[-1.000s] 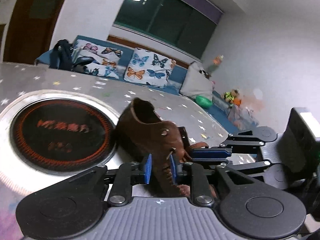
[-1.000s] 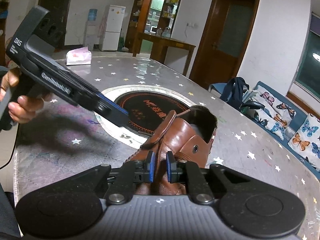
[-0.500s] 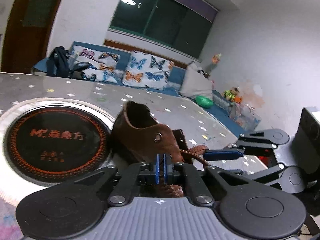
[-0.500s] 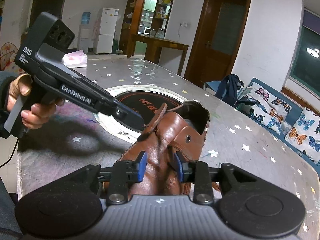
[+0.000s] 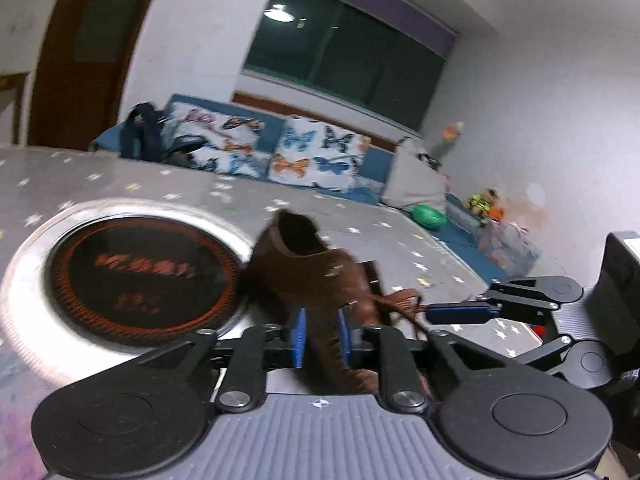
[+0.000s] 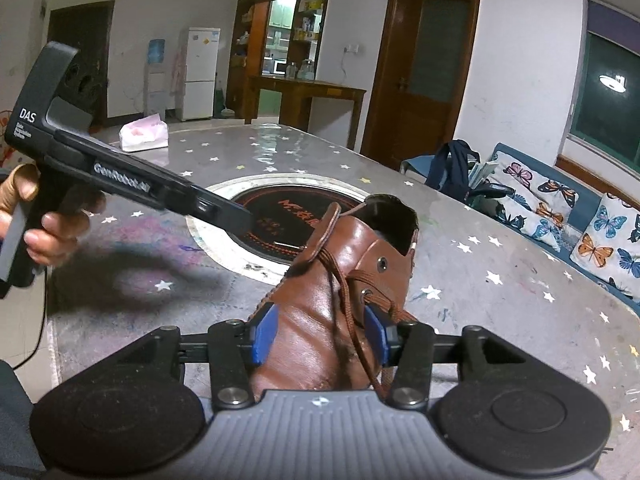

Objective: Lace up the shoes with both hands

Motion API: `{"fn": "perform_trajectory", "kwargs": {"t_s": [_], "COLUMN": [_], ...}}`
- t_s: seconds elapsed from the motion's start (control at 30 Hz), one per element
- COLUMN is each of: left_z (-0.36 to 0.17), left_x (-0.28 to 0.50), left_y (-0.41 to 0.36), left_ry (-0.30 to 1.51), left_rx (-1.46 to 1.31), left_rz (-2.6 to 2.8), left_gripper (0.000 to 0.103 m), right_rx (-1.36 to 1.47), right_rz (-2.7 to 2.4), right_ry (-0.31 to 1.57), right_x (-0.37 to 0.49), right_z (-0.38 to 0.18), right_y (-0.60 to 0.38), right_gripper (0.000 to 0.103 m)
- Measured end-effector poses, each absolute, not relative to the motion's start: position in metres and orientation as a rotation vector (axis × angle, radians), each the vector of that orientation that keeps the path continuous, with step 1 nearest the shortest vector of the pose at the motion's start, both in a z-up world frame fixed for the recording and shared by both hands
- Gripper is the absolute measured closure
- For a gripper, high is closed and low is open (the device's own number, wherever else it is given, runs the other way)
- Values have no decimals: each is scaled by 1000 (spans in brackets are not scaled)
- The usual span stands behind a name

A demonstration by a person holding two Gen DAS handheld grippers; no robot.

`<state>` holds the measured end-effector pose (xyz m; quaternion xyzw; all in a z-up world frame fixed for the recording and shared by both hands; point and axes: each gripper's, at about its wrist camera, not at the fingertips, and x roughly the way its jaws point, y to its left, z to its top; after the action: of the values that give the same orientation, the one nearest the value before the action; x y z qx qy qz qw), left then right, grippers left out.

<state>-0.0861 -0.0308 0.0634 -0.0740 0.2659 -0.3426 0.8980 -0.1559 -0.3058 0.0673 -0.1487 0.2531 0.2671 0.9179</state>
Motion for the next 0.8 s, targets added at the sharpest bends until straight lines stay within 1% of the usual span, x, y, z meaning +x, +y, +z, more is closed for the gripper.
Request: {"fn": "perform_trajectory", "kwargs": {"t_s": [0.2, 0.33, 0.37, 0.4, 0.5, 0.7, 0.8], "left_z": [56, 55, 55, 55, 56, 66, 68], "left_x": [-76, -76, -76, -76, -77, -93, -99], "left_y": [-56, -57, -57, -56, -55, -38, -17], "left_ry": [569, 560, 559, 558, 550, 517, 521], "left_rx": [-90, -99, -101, -101, -92, -65, -108], "left_rz": [-739, -743, -743, -743, -736, -627, -572], "left_gripper": [82, 84, 93, 96, 99, 101, 100], "right_rx": [-300, -291, -290, -289, -285, -280, -275], "right_rz": [543, 532, 530, 528, 526, 517, 517], "right_ry": [519, 523, 525, 527, 531, 525, 521], "right_x": [-159, -160, -160, -160, -161, -163, -164], "right_z": [68, 68, 67, 67, 65, 66, 67], "right_y": [-307, -310, -311, -311, -311, -311, -312], "right_gripper": [55, 55, 55, 55, 55, 55, 55]}}
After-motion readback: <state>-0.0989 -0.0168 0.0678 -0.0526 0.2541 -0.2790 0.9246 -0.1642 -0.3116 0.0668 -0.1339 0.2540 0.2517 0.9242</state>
